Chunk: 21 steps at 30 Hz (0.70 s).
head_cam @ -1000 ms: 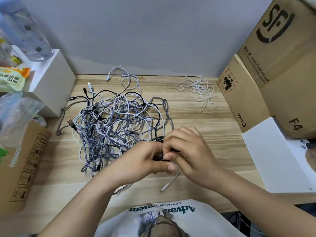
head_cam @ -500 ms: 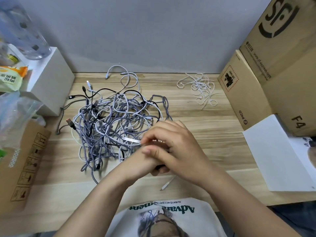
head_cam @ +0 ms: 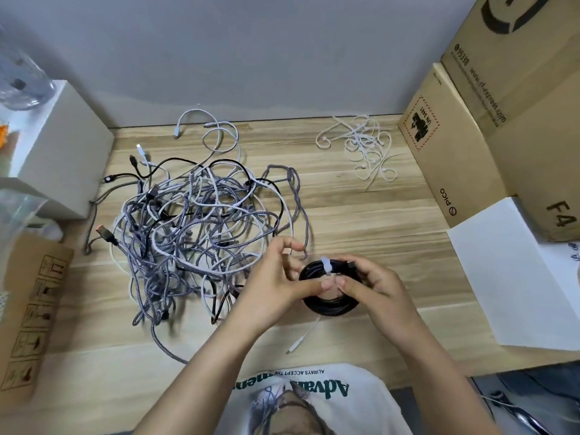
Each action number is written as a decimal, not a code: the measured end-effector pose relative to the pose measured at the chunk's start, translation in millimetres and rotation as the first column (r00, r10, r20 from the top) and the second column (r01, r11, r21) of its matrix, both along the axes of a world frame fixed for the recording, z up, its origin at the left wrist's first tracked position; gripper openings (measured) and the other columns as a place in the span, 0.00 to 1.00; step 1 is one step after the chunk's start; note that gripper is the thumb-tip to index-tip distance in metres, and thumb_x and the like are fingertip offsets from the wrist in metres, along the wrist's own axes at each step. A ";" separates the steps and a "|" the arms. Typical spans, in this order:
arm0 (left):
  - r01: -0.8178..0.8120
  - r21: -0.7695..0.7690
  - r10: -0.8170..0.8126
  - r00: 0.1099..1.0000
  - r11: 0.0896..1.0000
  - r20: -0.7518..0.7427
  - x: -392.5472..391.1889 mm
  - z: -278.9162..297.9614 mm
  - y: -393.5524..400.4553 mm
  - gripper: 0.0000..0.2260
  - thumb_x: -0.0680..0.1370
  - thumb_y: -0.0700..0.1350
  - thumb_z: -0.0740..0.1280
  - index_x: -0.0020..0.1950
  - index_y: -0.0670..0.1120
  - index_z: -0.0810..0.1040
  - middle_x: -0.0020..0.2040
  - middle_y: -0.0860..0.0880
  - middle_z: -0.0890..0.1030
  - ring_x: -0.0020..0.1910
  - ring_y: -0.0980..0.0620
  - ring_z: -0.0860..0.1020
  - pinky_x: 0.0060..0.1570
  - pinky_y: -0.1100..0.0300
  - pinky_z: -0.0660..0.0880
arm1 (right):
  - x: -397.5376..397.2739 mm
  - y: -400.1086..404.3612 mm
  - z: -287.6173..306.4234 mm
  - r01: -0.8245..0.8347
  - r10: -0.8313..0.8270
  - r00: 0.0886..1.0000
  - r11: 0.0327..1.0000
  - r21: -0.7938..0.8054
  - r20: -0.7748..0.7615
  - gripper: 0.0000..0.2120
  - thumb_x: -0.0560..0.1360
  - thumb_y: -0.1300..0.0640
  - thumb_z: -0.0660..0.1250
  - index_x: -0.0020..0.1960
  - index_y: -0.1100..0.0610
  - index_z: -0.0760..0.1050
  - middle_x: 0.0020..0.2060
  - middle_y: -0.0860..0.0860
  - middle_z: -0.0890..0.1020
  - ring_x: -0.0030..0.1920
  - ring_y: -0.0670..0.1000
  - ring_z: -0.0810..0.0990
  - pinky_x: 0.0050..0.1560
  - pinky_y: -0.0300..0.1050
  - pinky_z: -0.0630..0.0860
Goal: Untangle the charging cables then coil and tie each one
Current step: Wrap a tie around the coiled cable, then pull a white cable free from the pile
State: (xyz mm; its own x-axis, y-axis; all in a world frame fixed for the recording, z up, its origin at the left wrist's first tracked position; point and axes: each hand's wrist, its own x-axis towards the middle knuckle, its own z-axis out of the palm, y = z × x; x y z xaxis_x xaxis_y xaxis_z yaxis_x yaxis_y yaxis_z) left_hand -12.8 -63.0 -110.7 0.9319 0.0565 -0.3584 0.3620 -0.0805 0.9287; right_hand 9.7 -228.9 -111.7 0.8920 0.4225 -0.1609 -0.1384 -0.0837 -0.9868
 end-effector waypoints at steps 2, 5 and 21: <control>0.120 0.177 -0.139 0.985 0.977 0.101 11.9 -8.4 -7.5 0.17 0.61 0.61 0.73 0.46 0.56 0.79 0.38 0.49 0.76 0.40 0.56 0.72 0.41 0.61 0.69 | 7.7 -9.8 -3.7 0.043 -0.043 0.998 0.999 0.009 -0.036 0.11 0.69 0.60 0.64 0.50 0.54 0.78 0.42 0.42 0.85 0.46 0.39 0.81 0.48 0.30 0.73; 0.233 0.239 -0.259 0.962 0.943 0.085 42.6 -29.8 -28.5 0.16 0.66 0.63 0.68 0.37 0.51 0.81 0.35 0.46 0.77 0.41 0.50 0.72 0.40 0.56 0.68 | 30.6 -28.7 -18.0 0.118 -0.121 0.991 0.992 -0.052 -0.059 0.10 0.70 0.60 0.66 0.51 0.55 0.79 0.42 0.44 0.84 0.46 0.40 0.81 0.48 0.30 0.72; 0.018 -0.388 -0.233 0.826 0.921 -0.513 105.7 -92.7 -122.4 0.07 0.79 0.36 0.59 0.45 0.46 0.73 0.41 0.49 0.77 0.38 0.57 0.74 0.39 0.68 0.71 | 98.8 -86.4 -127.2 0.398 -0.362 0.906 0.562 -0.725 0.217 0.13 0.74 0.57 0.67 0.58 0.52 0.79 0.53 0.55 0.77 0.56 0.56 0.76 0.55 0.47 0.72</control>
State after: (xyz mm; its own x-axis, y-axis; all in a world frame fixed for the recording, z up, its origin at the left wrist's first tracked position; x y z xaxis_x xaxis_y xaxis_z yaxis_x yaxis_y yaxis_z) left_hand 92.9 -185.4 -203.4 0.5690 -0.2762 -0.7745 0.8206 0.1308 0.5563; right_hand 108.5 -315.3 -238.9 0.9541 -0.2057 -0.2178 -0.2978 -0.7309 -0.6141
